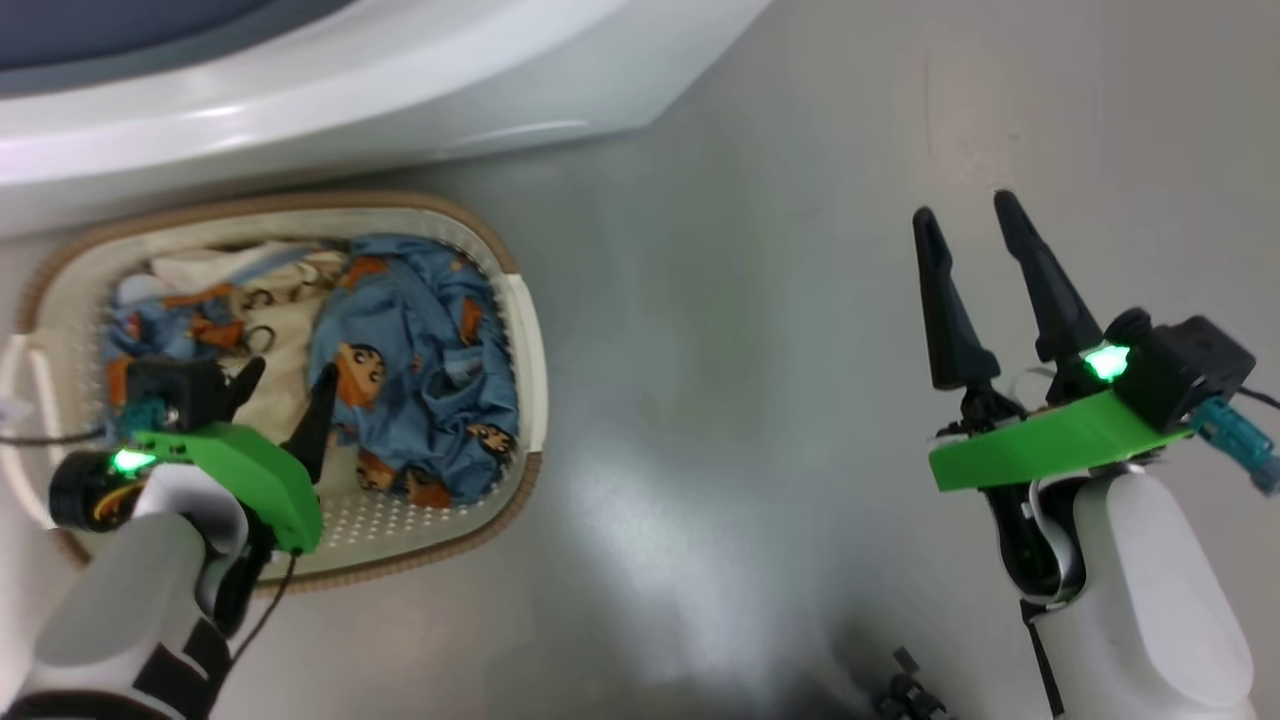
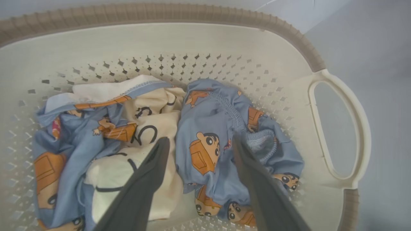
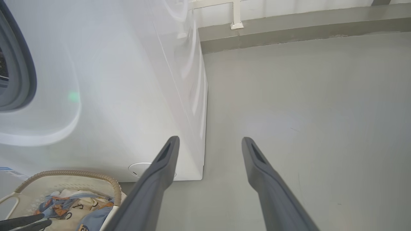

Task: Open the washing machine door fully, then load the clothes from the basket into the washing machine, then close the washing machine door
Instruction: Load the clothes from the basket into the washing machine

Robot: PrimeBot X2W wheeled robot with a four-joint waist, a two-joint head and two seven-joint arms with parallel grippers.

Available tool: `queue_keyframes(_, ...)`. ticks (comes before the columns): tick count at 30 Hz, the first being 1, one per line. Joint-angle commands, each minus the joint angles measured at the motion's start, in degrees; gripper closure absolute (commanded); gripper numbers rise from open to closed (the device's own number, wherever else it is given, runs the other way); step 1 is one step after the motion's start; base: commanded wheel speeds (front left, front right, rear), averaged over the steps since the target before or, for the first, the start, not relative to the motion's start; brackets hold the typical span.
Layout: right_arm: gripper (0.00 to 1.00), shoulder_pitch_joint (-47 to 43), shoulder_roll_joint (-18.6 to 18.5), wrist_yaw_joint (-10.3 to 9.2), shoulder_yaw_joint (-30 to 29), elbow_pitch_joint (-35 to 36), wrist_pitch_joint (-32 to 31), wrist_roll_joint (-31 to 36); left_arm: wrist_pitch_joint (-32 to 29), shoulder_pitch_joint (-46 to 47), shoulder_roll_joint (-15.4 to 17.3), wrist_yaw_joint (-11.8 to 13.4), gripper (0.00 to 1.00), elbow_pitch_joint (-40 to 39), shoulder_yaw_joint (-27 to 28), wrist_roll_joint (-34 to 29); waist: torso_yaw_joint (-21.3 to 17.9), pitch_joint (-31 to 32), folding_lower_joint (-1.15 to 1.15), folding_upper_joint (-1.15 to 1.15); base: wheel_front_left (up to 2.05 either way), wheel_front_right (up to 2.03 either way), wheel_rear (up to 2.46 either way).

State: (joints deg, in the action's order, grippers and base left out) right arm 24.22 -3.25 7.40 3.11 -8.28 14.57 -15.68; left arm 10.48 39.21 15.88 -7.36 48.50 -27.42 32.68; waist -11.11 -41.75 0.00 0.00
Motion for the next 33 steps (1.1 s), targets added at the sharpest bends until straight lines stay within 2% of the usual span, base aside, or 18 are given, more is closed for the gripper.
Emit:
queue_keyframes(1,0.00,0.0,0.4,0.09,1.5,1.6,0.4,-1.5,-0.7,1.2,2.8,-0.1,0.00,0.7,-0.4,1.1,-2.2,-3.1,0.00,0.00,0.00,0.00,0.00)
queue_keyframes(9,0.00,1.0,0.4,0.09,2.6,2.0,0.4,-2.8,-4.3,8.7,5.6,-0.1,0.00,6.3,-11.0,4.9,-4.3,-7.6,0.00,0.00,0.00,0.00,0.00)
queue_keyframes(15,0.00,1.0,0.4,0.09,2.8,2.8,0.4,-3.0,-5.1,12.1,6.9,-0.1,0.00,7.3,-16.2,9.1,-5.6,-10.5,0.00,0.00,0.00,0.00,0.00)
queue_keyframes(18,0.00,1.1,0.4,0.09,2.8,3.0,0.4,-3.1,-5.1,12.8,7.4,-0.1,0.00,7.0,-18.3,10.4,-6.0,-11.2,0.00,0.00,0.00,0.00,0.00)
queue_keyframes(27,0.00,1.2,0.4,0.09,3.1,3.1,0.4,-3.6,-6.9,12.6,10.4,-0.1,0.00,1.1,-30.4,18.8,-5.8,-11.8,0.00,0.00,0.00,0.00,0.00)
queue_keyframes(33,0.00,1.6,0.4,0.09,3.5,3.5,0.4,-3.7,-7.3,14.7,12.0,-0.1,0.00,-0.1,-37.2,22.7,-5.9,-12.5,0.00,0.00,0.00,0.00,0.00)
